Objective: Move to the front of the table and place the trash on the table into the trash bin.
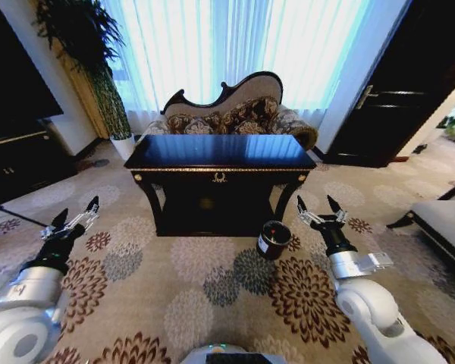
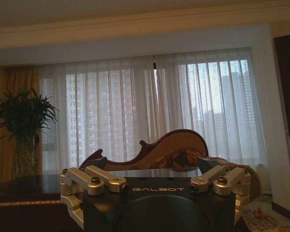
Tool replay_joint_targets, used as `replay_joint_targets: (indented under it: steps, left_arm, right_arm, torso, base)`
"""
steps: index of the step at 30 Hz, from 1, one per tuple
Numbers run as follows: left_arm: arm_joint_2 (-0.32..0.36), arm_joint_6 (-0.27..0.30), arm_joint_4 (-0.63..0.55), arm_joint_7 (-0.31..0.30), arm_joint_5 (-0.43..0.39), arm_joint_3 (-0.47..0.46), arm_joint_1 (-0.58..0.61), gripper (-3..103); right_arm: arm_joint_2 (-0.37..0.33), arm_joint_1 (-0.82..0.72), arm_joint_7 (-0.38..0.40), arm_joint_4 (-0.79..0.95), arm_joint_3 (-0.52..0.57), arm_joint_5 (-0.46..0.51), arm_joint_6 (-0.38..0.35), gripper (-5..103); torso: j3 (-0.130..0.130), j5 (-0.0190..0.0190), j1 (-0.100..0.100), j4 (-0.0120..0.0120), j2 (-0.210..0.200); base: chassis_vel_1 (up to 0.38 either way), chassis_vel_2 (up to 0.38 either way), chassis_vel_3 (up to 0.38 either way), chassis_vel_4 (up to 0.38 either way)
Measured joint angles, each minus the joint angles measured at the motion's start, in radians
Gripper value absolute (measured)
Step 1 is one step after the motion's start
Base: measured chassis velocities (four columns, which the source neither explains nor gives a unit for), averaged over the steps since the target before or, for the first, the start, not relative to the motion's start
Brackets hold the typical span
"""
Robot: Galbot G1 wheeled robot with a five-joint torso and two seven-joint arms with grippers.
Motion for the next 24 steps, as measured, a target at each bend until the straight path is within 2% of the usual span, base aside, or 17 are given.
replay_joint_targets:
  steps: [3, 6, 8, 16, 24]
  left_arm:
    - [0.0, -0.001, 0.0, 0.0, 0.003, 0.004, -0.003, 100]
    - [0.0, -0.001, 0.0, 0.0, 0.004, 0.007, -0.006, 100]
    - [0.0, -0.001, 0.0, 0.0, 0.005, 0.01, -0.008, 100]
    - [-0.008, -0.001, 0.0, 0.0, 0.007, 0.013, -0.009, 100]
    - [-0.016, -0.001, 0.005, -0.001, 0.024, 0.045, -0.026, 100]
  right_arm:
    - [0.005, 0.002, -0.003, -0.004, -0.01, -0.003, 0.008, 100]
    - [0.007, 0.005, -0.004, -0.006, -0.015, -0.004, 0.008, 100]
    - [0.007, 0.01, -0.005, -0.01, -0.019, -0.004, 0.008, 100]
    - [0.011, 0.011, -0.007, -0.014, -0.038, -0.014, 0.006, 100]
    - [0.015, 0.006, -0.003, -0.02, -0.042, -0.011, -0.009, 100]
  torso:
    - [0.0, -0.0011, 0.0, 0.0001, 0.0]
    - [-0.001, 0.0, -0.002, -0.0002, 0.001]
    - [-0.001, -0.0006, -0.002, -0.0001, 0.001]
    - [0.001, -0.0003, 0.003, 0.0002, -0.001]
    - [-0.001, -0.0005, -0.001, 0.0, 0.001]
  base:
    - [0.357, -0.371, -0.351, 0.374]
    - [0.349, -0.35, -0.329, 0.341]
    - [0.182, -0.194, -0.227, 0.174]
    - [-0.004, 0.02, -0.002, -0.001]
    - [-0.034, 0.028, 0.028, -0.027]
